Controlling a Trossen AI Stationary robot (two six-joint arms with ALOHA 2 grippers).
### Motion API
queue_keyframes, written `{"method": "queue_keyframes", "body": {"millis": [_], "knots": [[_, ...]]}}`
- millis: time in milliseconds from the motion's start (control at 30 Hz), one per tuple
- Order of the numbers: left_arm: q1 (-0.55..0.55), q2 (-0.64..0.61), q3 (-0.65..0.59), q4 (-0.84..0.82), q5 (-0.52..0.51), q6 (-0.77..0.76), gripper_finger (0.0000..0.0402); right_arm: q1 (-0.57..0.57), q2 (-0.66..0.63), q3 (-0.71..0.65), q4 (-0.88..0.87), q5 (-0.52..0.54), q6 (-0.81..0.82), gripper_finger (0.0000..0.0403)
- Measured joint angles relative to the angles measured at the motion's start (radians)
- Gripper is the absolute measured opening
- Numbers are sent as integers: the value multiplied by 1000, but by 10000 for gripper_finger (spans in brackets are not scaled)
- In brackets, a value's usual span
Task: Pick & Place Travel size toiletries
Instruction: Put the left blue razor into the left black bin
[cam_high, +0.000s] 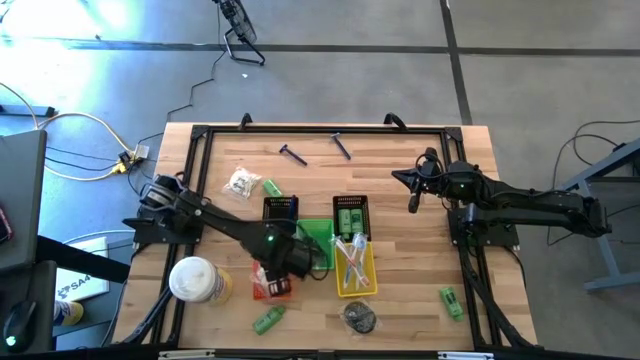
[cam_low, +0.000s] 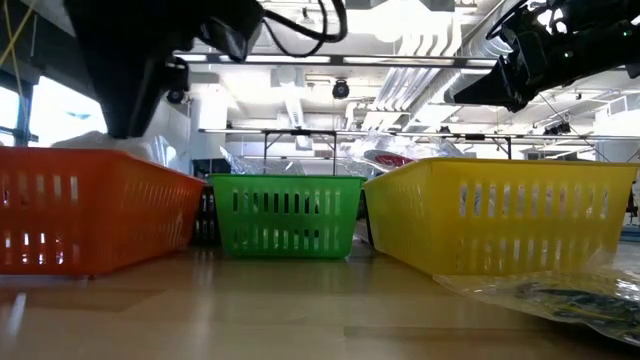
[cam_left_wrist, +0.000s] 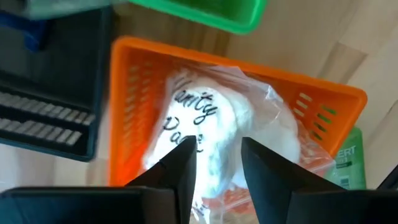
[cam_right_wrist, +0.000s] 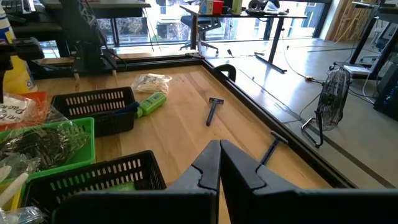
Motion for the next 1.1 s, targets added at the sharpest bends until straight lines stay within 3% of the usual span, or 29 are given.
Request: {"method": "queue_keyframes", "body": {"millis": [433, 767, 967, 1100], "knots": [[21, 0, 63, -66, -9, 58, 124, 0, 0, 0, -1, 0, -3, 2], [21, 0, 75, -54, -217, 84, 121, 0, 0, 0, -1, 0, -3, 2], [21, 0, 75, 83, -256, 103, 72, 0, 0, 0, -2, -5, 0, 2], [19, 0, 75, 239, -355, 148, 22, 0, 0, 0, -2, -65, 0, 2]]}}
